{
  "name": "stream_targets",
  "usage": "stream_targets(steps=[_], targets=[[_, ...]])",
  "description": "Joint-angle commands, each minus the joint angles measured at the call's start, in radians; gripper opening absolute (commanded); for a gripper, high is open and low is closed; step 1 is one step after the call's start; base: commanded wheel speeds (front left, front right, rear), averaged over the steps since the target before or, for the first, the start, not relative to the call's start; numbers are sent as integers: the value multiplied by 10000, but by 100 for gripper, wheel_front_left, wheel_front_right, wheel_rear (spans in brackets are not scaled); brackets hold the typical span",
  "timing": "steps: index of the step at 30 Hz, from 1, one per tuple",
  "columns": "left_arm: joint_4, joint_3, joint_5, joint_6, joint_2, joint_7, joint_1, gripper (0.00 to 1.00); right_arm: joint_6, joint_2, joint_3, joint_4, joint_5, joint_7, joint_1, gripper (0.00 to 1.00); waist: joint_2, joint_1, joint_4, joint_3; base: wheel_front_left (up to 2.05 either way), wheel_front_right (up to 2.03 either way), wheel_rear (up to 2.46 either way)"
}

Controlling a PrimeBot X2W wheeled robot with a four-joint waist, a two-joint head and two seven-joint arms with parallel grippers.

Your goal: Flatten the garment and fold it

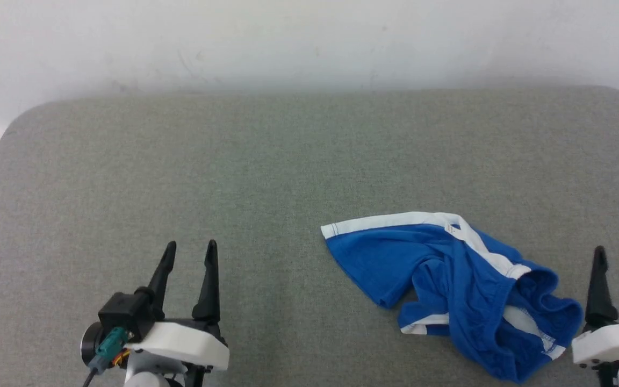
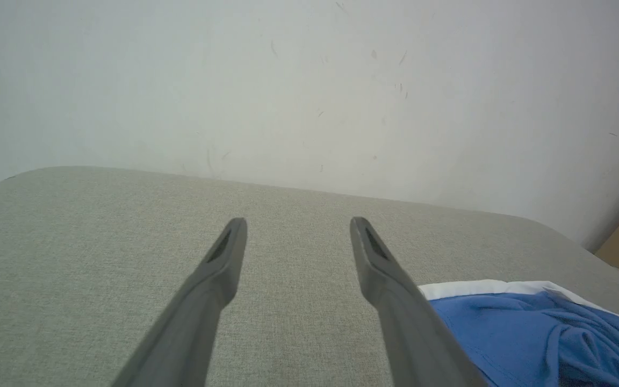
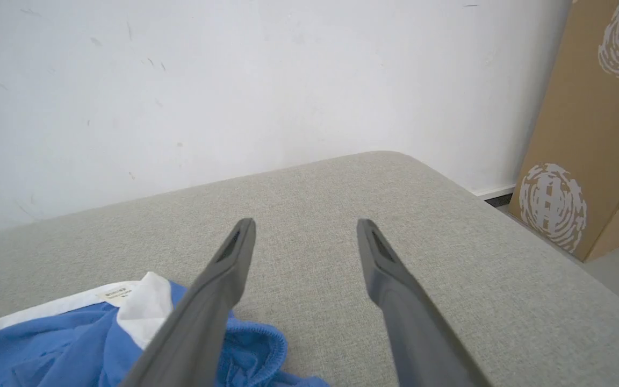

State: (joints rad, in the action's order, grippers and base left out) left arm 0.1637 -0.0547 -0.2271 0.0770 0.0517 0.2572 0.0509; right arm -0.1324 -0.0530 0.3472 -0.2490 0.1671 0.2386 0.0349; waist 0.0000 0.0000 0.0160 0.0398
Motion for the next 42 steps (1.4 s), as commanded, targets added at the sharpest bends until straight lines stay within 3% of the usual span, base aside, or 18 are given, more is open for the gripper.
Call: stream_targets(steps=[1, 13, 22, 33, 42], targets=[[47, -6, -10, -70, -14, 45, -119, 100, 17, 26, -197, 152, -43, 65, -198, 100, 0, 0, -48, -176, 0, 0, 0], [668, -204, 91, -287, -14, 46, -96, 100, 17, 27, -2617, 1939, -341, 91, -1455, 100, 0, 0, -182, -563, 0, 0, 0], [1843, -674, 231, -136, 3, -305, 1325, 100, 17, 27, -3060, 2944, -293, -284, -1766, 100, 0, 0, -475, -216, 0, 0, 0], [4752, -2107, 343, 398, -4, -1741, 4758, 100, 17, 28, -3310, 3263, -172, -284, -1200, 100, 0, 0, -1110, 1074, 0, 0, 0], [7568, -3745, 3, 531, 25, -3523, 6329, 100, 17, 28, -3432, 3022, 41, -110, -836, 100, 0, 0, -1642, 1741, 0, 0, 0]])
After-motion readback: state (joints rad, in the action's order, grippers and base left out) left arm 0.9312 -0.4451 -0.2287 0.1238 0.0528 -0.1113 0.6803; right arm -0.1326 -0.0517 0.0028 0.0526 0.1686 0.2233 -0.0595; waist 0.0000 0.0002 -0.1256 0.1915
